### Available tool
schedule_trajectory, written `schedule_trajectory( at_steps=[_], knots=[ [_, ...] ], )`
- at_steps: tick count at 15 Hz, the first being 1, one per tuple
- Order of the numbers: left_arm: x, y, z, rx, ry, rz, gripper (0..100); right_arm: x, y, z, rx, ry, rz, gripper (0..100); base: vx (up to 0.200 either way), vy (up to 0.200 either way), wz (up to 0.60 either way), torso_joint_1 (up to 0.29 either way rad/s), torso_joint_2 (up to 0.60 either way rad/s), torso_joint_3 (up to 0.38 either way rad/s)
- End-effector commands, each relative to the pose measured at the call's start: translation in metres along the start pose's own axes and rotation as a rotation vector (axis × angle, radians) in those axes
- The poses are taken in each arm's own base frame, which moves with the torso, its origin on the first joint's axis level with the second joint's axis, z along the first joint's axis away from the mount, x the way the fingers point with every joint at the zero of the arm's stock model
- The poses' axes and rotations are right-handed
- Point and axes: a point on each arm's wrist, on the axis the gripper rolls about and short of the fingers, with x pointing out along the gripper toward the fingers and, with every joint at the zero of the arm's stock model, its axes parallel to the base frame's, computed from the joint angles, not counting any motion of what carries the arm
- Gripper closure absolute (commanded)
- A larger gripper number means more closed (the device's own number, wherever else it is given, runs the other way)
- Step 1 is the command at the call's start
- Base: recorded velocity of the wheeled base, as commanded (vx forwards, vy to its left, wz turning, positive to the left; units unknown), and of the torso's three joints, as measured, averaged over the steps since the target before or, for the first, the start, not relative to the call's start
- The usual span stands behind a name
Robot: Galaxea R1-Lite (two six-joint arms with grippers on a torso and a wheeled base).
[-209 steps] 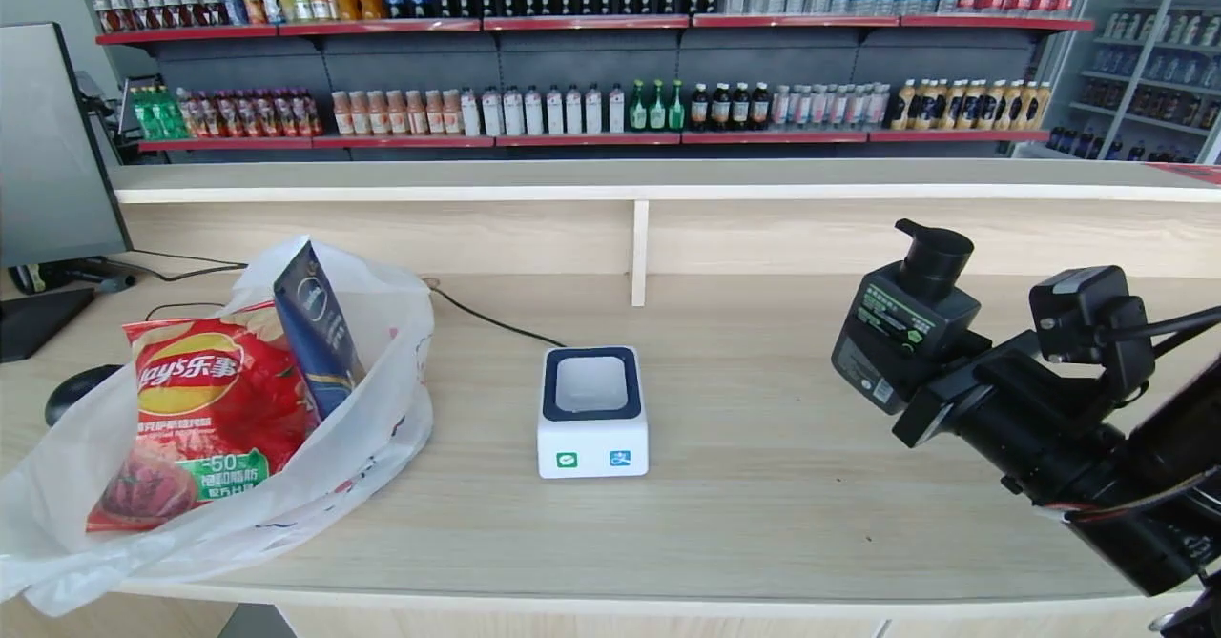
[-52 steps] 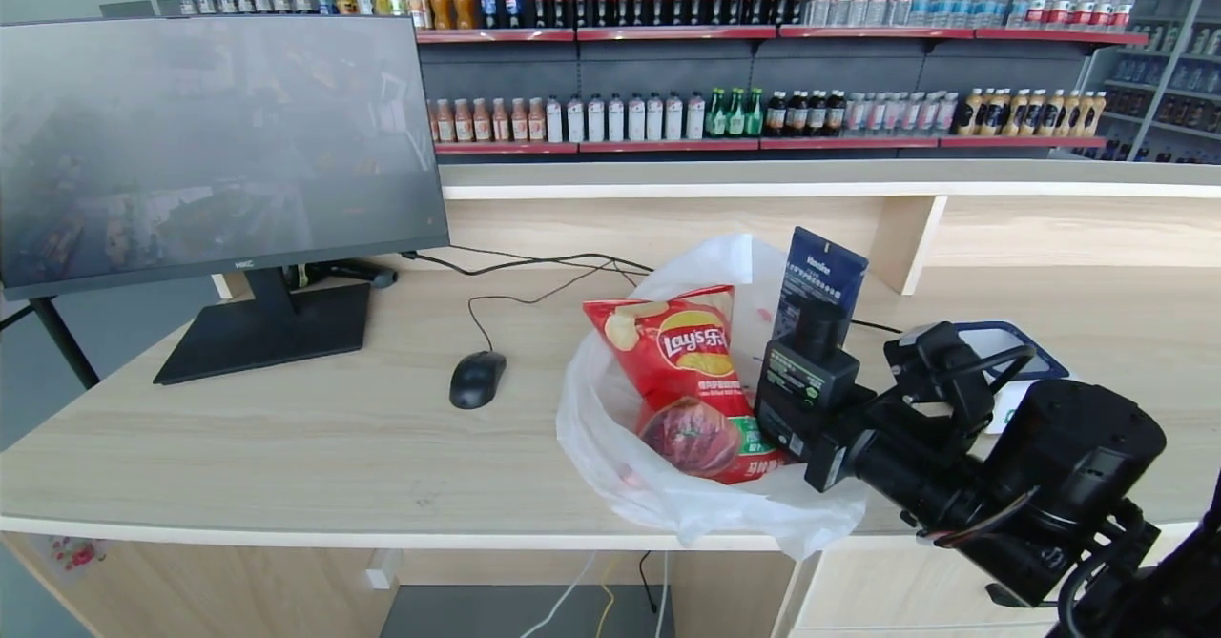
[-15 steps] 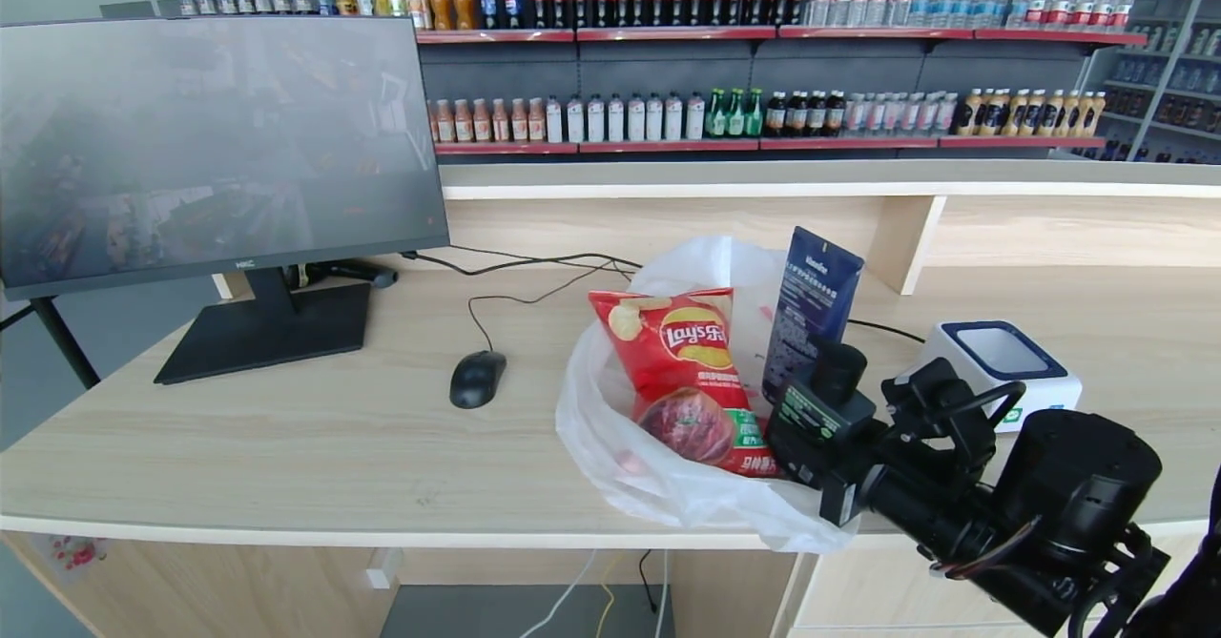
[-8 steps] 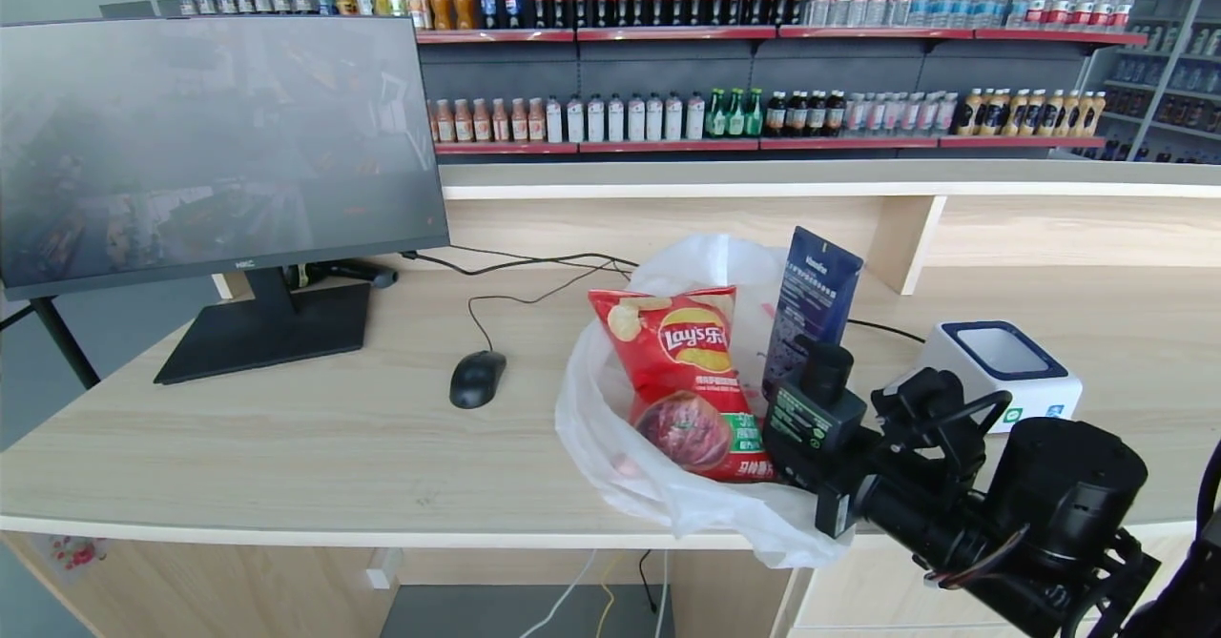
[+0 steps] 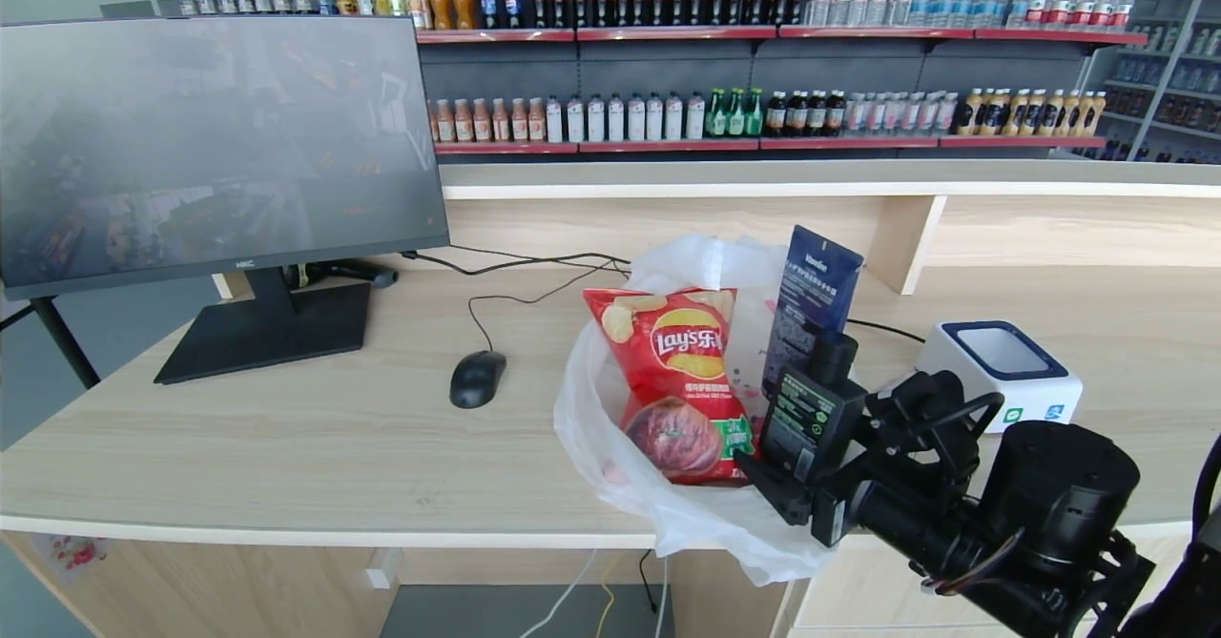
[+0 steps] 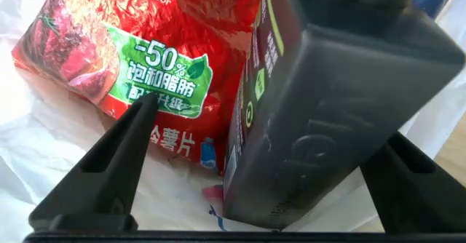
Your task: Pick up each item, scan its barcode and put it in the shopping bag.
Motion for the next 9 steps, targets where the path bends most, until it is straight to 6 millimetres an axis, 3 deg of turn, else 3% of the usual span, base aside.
schedule_trajectory(
  at_steps=[1,9],
  knots=[
    [0.0,0.0,0.0,0.0,0.0,0.0,0,-0.0008,-0.0001,0.002,0.001,-0.011,-0.002,0,0.0,0.0,0.0,0.0,0.0,0.0],
    [0.0,0.0,0.0,0.002,0.0,0.0,0,-0.0046,-0.0009,0.0071,0.004,-0.03,-0.008,0,0.0,0.0,0.0,0.0,0.0,0.0]
  ],
)
